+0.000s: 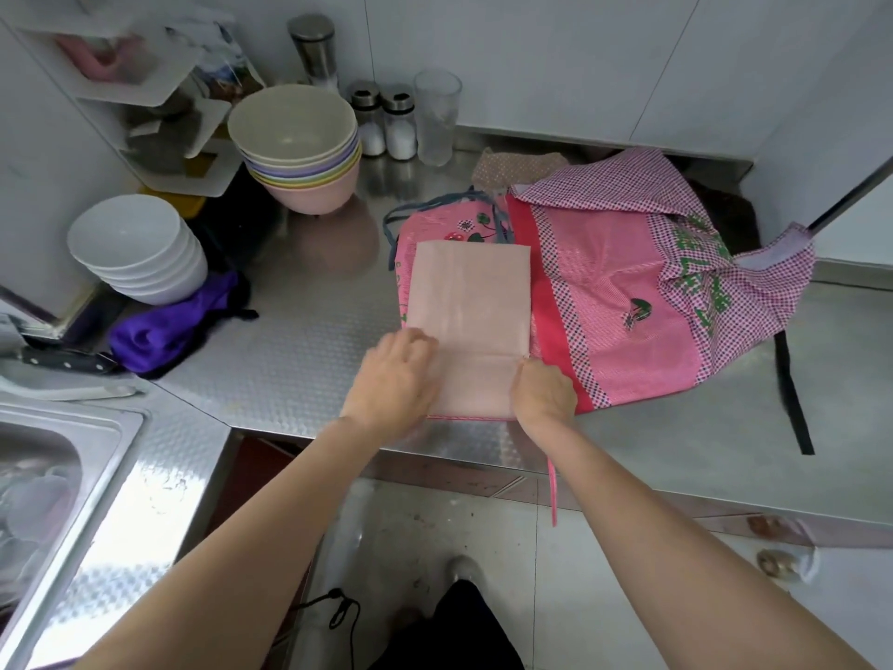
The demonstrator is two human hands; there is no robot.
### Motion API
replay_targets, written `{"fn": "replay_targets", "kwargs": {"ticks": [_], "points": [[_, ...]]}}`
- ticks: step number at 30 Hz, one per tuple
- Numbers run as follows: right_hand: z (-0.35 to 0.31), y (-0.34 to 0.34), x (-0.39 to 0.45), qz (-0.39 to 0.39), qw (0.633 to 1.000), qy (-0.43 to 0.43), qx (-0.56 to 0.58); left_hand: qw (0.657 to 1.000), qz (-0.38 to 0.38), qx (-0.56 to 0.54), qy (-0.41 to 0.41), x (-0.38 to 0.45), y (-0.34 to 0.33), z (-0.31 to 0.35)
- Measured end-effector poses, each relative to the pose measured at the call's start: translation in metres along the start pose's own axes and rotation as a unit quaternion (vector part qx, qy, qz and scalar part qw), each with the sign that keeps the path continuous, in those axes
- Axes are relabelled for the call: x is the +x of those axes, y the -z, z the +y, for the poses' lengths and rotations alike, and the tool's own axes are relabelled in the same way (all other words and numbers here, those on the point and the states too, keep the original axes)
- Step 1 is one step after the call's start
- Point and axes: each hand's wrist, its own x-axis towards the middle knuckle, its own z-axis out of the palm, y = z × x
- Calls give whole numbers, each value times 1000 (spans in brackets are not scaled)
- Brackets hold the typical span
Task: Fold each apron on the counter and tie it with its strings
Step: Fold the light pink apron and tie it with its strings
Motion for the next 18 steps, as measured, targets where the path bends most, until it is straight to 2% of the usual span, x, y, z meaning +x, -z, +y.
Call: {"fn": "replay_targets", "kwargs": {"ticks": [1,2,3,4,7,9,11,13,15,18], "points": [[1,0,1,-5,1000,-9,11,995,-81,30,-55,2,-2,6],[2,-1,3,-9,999,-18,33,982,-162,67,-76,2,-6,9],[4,1,3,-6,998,-19,56,967,-224,89,-80,3,-11,8],[7,3,1,9,998,2,66,960,-251,95,-76,4,-12,7],[20,4,-11,88,975,202,-3,962,-252,76,-78,8,-9,2],[27,0,-13,15,948,311,-61,966,-241,44,-82,11,-3,2],[29,-4,-9,-82,939,324,-85,969,-243,-22,-46,13,0,0],[28,0,-2,-118,941,313,-58,970,-237,-47,21,14,7,-1],[26,10,2,-123,947,297,-20,972,-219,-40,80,15,10,-8],[22,28,10,-73,966,244,46,965,-154,-133,168,19,17,-18]]}}
